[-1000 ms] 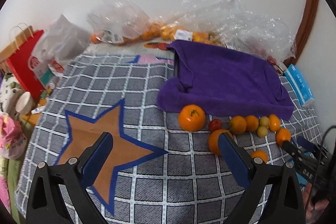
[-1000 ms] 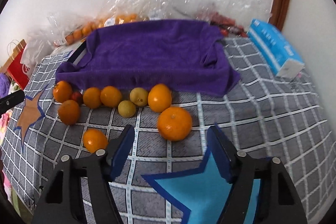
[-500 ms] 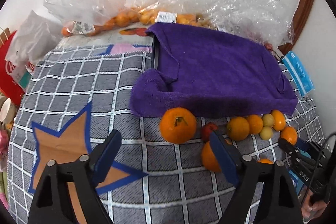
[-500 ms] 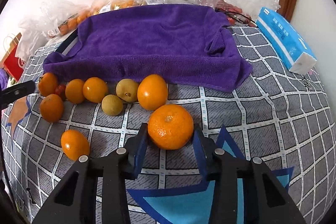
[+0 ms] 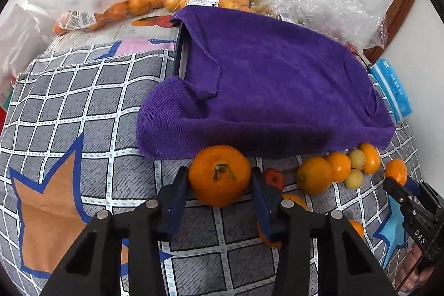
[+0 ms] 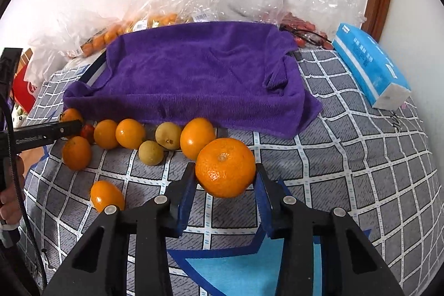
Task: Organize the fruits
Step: 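Grasp a large stemmed orange with the left tool while the right tool grasps another large orange, then lift both held oranges and carry them over the purple towel, then lower both oranges onto the purple towel and open both tools, then withdraw both open tools from the towel back toward the fruit row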
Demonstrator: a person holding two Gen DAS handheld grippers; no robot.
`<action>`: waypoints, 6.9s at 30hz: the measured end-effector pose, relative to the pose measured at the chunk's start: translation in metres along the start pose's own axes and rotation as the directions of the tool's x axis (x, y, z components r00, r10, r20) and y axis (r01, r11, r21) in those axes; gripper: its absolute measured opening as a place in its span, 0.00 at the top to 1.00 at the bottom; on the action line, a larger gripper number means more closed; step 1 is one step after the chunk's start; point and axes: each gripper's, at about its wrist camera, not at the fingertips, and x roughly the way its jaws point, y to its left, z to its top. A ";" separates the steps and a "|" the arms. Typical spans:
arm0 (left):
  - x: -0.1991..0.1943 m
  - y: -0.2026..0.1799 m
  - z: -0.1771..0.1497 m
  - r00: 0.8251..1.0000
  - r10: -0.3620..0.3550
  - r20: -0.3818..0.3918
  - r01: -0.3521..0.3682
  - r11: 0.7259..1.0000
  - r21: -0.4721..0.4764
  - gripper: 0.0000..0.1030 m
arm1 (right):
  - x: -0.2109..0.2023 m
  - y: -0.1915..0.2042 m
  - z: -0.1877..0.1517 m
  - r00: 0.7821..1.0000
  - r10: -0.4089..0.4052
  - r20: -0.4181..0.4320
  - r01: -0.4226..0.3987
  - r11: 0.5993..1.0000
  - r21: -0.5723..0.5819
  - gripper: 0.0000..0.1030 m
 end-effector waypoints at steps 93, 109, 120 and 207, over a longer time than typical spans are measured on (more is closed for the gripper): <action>-0.049 -0.050 0.124 0.983 -0.064 0.171 0.056 0.997 0.053 0.61 | -0.015 -0.012 0.162 0.971 -0.047 0.235 0.049 0.999 -0.004 0.61; 0.022 -0.043 0.138 0.997 -0.041 0.064 0.038 0.999 0.034 0.60 | 0.063 -0.025 0.163 0.993 -0.042 0.107 0.042 0.999 -0.006 0.61; 0.064 -0.047 0.136 0.999 -0.040 -0.017 0.041 0.998 0.050 0.60 | 0.100 -0.023 0.157 1.000 -0.027 -0.010 0.027 1.000 -0.004 0.61; -0.129 -0.019 -0.023 0.964 0.088 0.249 -0.085 0.996 -0.024 0.29 | -0.088 0.018 0.012 0.983 -0.013 0.183 0.007 0.999 0.032 0.35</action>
